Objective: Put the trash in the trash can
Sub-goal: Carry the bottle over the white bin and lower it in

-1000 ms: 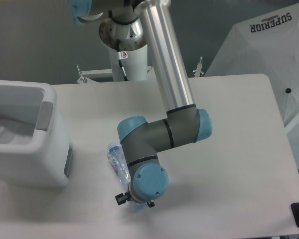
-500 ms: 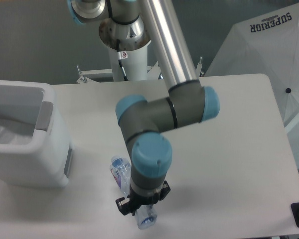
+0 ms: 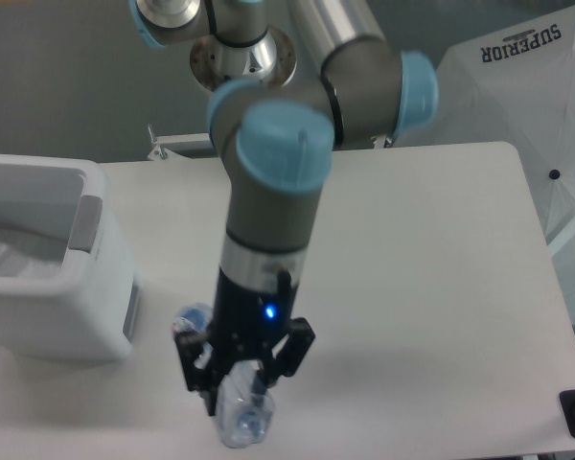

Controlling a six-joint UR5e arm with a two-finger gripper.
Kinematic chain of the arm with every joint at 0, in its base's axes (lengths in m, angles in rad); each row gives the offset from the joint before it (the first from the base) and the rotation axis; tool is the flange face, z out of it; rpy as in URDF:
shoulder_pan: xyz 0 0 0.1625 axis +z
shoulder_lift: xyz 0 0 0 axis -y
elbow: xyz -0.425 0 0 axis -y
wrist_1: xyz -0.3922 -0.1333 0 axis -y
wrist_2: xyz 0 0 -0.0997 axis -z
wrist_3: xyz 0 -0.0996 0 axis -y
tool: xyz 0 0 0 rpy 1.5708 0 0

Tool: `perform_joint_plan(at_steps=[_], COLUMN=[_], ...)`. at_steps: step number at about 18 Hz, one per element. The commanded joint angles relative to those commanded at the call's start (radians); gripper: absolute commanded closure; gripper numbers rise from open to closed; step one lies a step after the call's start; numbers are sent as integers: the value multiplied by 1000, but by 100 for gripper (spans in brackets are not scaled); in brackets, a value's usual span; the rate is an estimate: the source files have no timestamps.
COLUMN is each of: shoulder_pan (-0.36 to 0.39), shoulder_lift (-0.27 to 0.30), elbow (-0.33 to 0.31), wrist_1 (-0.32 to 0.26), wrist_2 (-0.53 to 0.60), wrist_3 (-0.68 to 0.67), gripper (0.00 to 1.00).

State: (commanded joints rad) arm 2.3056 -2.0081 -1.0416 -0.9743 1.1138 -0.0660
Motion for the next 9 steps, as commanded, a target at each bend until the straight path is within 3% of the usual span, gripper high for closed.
perform_joint_plan(at_steps=[4, 9], shoulder_pan=[-6, -74], shoulder_lift=[52, 95], elbow=[3, -12], wrist_1=[26, 26], wrist_2=[-74, -81], wrist_3=[11, 28], gripper=[52, 52])
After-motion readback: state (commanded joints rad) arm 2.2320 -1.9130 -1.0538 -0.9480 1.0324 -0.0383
